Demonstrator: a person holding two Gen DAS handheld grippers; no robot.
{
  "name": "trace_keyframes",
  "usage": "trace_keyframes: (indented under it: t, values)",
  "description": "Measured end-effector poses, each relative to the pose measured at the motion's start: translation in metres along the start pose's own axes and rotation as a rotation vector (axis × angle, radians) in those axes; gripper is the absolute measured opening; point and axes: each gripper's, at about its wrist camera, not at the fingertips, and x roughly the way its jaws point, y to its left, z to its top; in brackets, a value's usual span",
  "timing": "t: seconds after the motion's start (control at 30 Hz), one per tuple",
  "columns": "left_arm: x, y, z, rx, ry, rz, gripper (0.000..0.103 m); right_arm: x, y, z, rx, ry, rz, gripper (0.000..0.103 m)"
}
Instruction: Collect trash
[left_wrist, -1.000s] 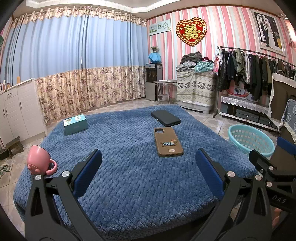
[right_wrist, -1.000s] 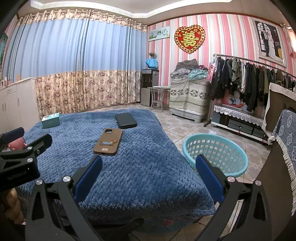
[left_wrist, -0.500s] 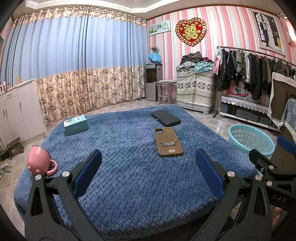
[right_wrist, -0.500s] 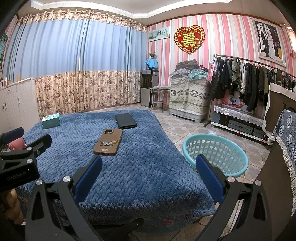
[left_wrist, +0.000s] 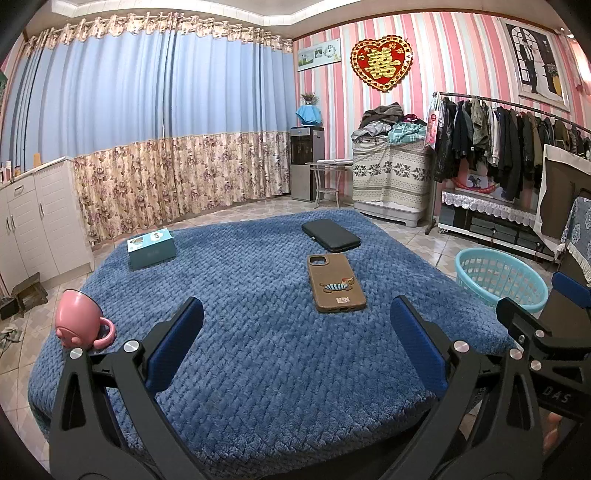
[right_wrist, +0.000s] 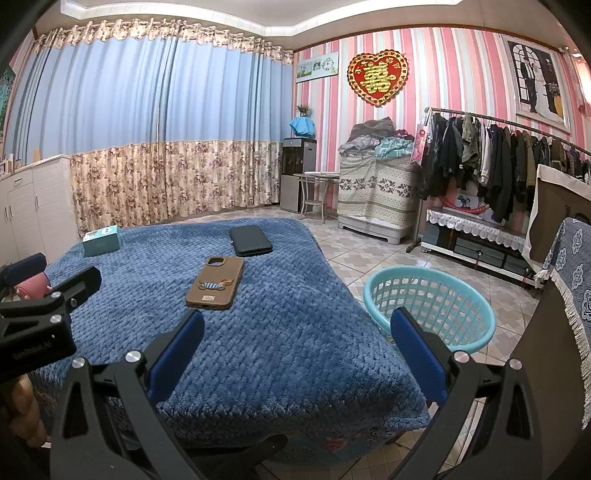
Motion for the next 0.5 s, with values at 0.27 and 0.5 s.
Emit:
trace_keyframes:
  t: [0.27,0.5]
  values:
    - [0.0000,0.0001,-0.0002,0.001,0.000,0.001,0.098,0.0002,-0.0003,-0.0002,0.001,-0.001,0.000,0.099]
    - [0.0002,0.0000,-0.0004,-0.001,0.000,0.001,0.098,0.0003,-0.0001,-0.0008,0.000,0.000,0.000,0.099]
